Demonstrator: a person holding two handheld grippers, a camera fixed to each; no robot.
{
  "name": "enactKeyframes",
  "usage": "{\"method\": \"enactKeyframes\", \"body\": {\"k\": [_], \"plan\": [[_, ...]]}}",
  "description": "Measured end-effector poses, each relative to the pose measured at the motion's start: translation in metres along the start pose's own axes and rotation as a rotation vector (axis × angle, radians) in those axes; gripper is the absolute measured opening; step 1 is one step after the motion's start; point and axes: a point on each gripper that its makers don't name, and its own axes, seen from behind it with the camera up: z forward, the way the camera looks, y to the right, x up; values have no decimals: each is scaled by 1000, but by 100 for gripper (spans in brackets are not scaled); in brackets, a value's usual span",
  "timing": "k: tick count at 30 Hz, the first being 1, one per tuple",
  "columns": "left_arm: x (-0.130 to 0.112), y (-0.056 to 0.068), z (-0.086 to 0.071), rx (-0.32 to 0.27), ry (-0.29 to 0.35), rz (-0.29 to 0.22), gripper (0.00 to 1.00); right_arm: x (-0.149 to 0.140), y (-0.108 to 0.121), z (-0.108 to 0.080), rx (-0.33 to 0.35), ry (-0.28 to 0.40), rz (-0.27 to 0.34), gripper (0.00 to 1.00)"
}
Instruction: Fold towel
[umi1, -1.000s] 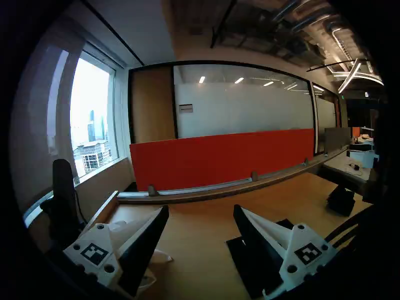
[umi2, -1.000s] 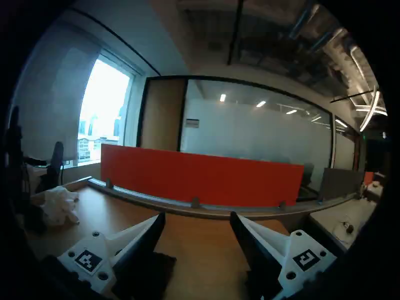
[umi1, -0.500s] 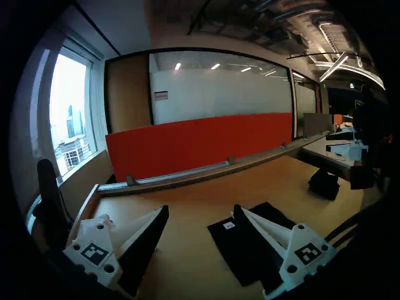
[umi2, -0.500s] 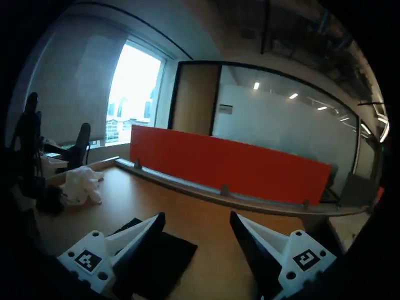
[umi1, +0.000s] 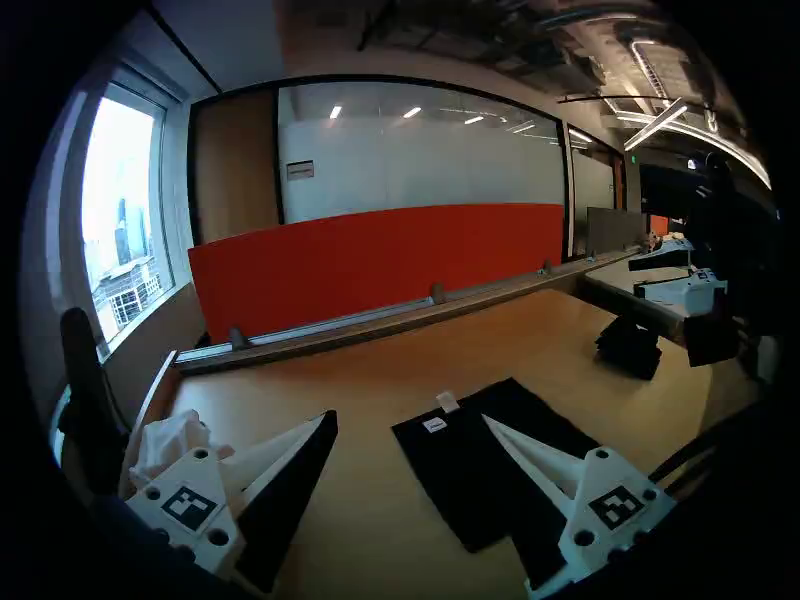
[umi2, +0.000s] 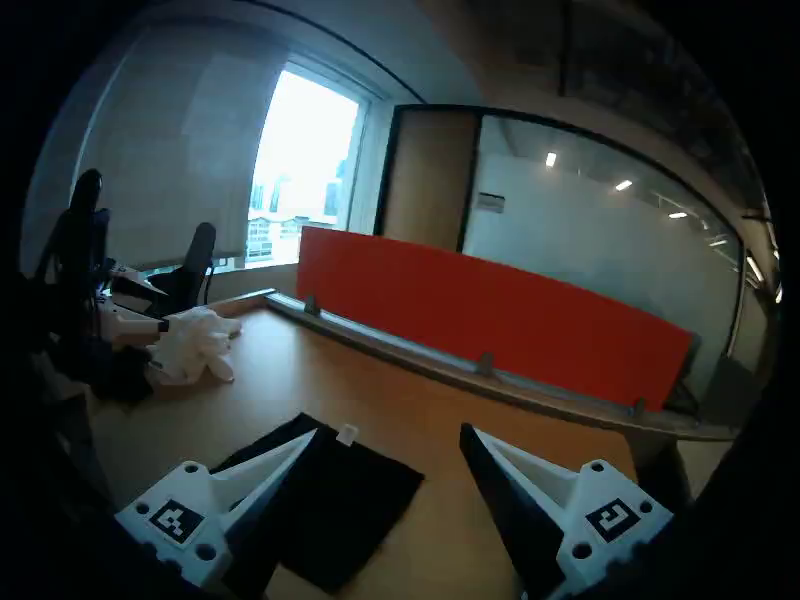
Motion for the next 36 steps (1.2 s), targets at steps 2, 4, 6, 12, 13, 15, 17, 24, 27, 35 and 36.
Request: {"method": "enactKeyframes", "body": {"k": [2, 4, 6, 12, 13, 15, 17, 24, 27, 35, 36], "plan": [[-5, 2, 1, -2, -8, 3, 96, -5, -4, 1, 7, -11, -2, 100], [-11, 4, 2, -5, -15, 5, 96, -11, -6, 2, 11, -22, -3, 100], [-17, 7, 4, -9, -22, 6, 96, -18, -9, 3, 15, -34, -4, 100], [-38, 18, 11, -30, -47, 1, 96, -42, -16, 7, 33, -76, 2, 100], [-43, 20, 13, -33, -53, 0, 96, -46, -17, 8, 34, -81, 6, 100], [-52, 25, 16, -39, -65, 0, 96, -55, -19, 9, 37, -92, 15, 100], [-61, 28, 19, -43, -76, 2, 96, -64, -19, 11, 37, -105, 24, 100], [-93, 39, 33, -65, -125, 17, 96, -97, -24, 17, 45, -153, 42, 100], [-104, 44, 39, -75, -141, 25, 96, -111, -28, 19, 54, -174, 44, 100], [-133, 55, 52, -104, -191, 39, 96, -149, -39, 27, 85, -237, 29, 100], [-138, 56, 54, -108, -199, 42, 96, -154, -41, 28, 90, -246, 25, 100]]}}
